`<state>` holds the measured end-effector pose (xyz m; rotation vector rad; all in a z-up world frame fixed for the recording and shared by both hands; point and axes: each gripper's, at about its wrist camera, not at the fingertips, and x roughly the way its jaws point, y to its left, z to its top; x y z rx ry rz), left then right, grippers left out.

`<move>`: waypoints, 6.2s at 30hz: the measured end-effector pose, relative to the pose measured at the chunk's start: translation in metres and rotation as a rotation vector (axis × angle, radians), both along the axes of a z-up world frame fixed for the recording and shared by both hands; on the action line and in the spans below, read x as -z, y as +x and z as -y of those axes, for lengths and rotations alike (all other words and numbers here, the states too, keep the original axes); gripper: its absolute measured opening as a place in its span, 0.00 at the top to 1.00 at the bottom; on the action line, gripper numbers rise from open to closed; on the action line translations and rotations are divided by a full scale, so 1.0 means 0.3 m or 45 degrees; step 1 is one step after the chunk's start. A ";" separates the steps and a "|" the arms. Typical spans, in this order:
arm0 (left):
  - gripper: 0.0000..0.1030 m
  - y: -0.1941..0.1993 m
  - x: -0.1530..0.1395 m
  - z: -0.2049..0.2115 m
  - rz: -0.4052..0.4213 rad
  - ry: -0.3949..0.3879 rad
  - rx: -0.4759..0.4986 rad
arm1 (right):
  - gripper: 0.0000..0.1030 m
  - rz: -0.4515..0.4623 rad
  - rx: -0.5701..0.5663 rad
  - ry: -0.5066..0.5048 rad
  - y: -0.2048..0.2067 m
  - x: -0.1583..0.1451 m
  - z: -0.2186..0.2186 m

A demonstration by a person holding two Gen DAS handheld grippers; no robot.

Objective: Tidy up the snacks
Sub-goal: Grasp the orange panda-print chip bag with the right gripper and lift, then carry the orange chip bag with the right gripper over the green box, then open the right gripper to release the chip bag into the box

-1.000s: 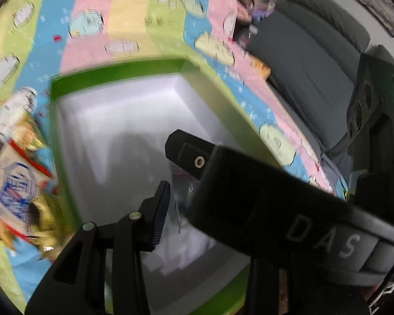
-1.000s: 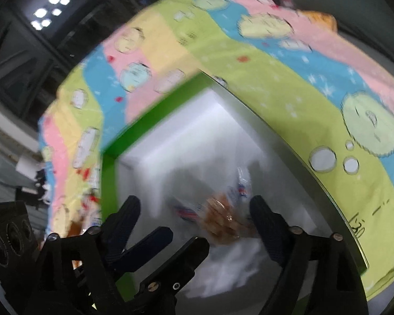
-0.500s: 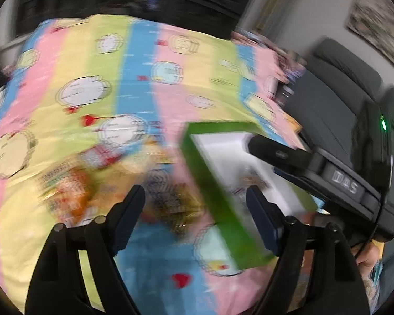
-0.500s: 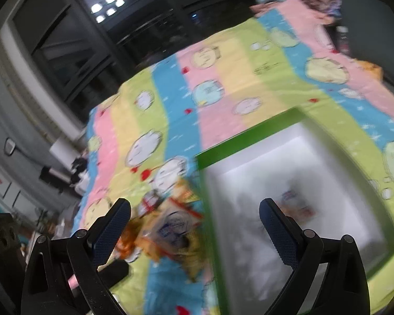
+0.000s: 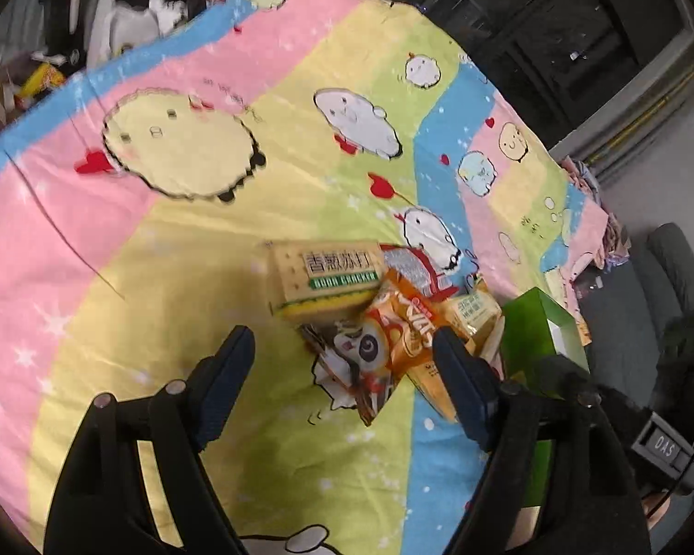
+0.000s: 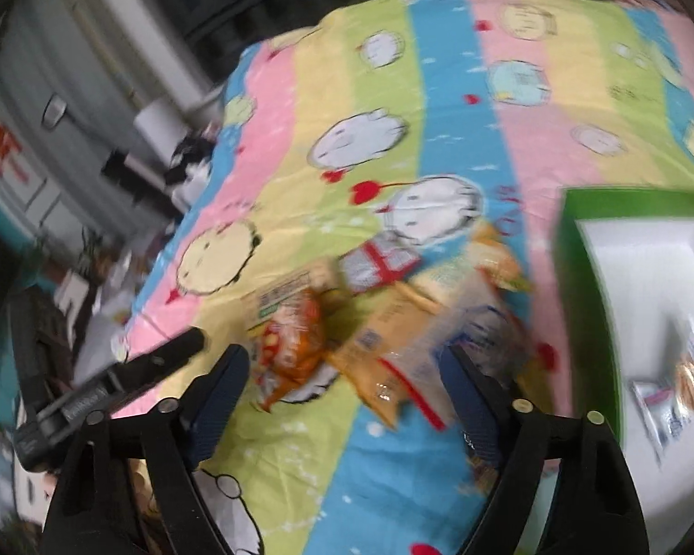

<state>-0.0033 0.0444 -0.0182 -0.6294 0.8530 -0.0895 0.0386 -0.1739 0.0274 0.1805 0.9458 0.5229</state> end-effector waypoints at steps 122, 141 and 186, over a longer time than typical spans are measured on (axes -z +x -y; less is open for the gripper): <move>0.62 0.167 -0.136 1.099 0.192 0.173 0.856 | 0.53 0.008 0.703 0.178 -0.048 -0.003 0.794; 0.62 0.204 -0.029 1.192 -0.019 0.126 0.921 | 0.52 -0.191 0.761 0.080 -0.014 0.097 0.863; 0.15 0.011 -0.130 0.132 0.093 0.204 0.127 | 0.11 0.033 0.445 -0.168 -0.034 0.007 0.389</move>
